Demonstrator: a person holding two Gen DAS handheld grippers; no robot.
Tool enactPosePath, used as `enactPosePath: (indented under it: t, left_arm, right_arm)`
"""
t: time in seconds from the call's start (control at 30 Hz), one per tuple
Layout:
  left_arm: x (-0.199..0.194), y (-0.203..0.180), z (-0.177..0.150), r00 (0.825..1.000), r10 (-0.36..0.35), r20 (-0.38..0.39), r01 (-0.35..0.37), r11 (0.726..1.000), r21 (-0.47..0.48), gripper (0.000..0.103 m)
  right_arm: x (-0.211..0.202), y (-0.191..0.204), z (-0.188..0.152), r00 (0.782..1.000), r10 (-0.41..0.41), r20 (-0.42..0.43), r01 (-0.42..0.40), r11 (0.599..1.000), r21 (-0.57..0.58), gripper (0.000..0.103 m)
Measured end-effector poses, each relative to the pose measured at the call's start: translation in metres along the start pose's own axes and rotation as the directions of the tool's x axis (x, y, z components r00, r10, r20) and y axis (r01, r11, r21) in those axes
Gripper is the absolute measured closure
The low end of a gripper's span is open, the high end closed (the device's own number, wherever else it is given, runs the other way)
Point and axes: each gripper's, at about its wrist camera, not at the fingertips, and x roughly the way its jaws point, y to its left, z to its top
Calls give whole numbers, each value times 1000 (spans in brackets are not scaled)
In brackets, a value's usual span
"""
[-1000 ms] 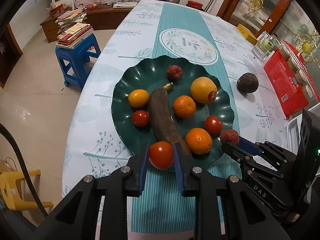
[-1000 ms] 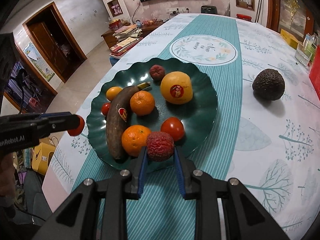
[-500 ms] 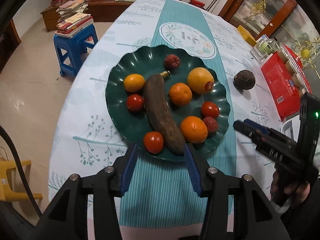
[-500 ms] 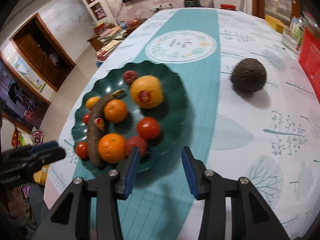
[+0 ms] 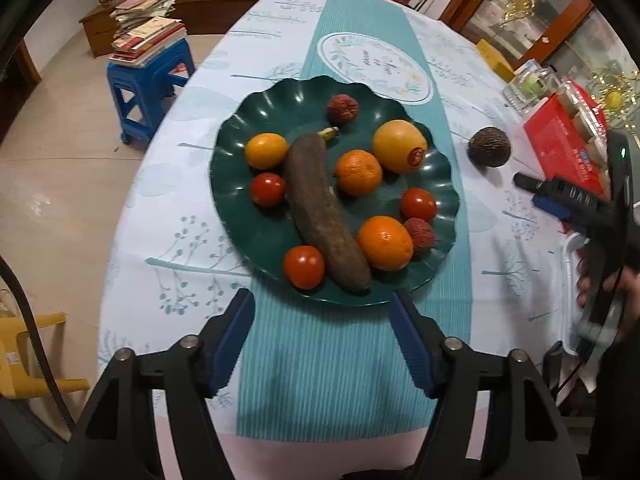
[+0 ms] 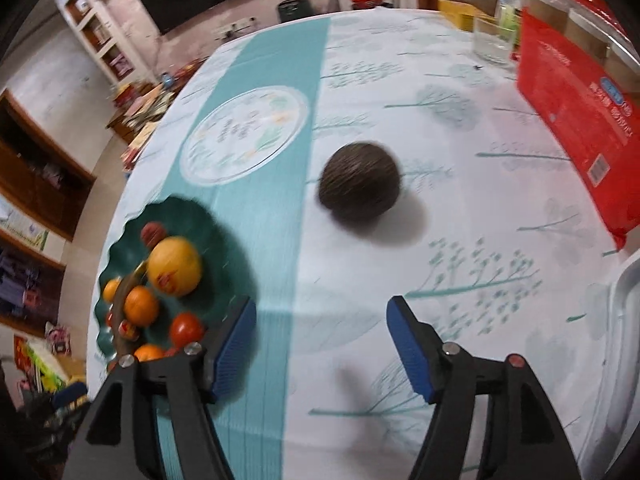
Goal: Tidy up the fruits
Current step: 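Move the right tool to the dark avocado and close on it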
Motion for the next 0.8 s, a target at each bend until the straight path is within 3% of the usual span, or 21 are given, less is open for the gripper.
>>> enactPosePath:
  t: [0.23,0.47,0.8]
  left_arm:
    - [-3,9,0,999,37,37,-34,996,-82,32]
    - [-3,10,-5,996,59,67,-48,987,-155,31]
    - [1,12,-9,995,93,46,-81,974,-211,31]
  right_arm:
    - [16,-10,38,999,-29,22,29,1000,11,32]
    - [49,-13,51,1000,-17,14,17,1000,0,31]
    - [82,-23,51,993,94,77,-95,995,11,29]
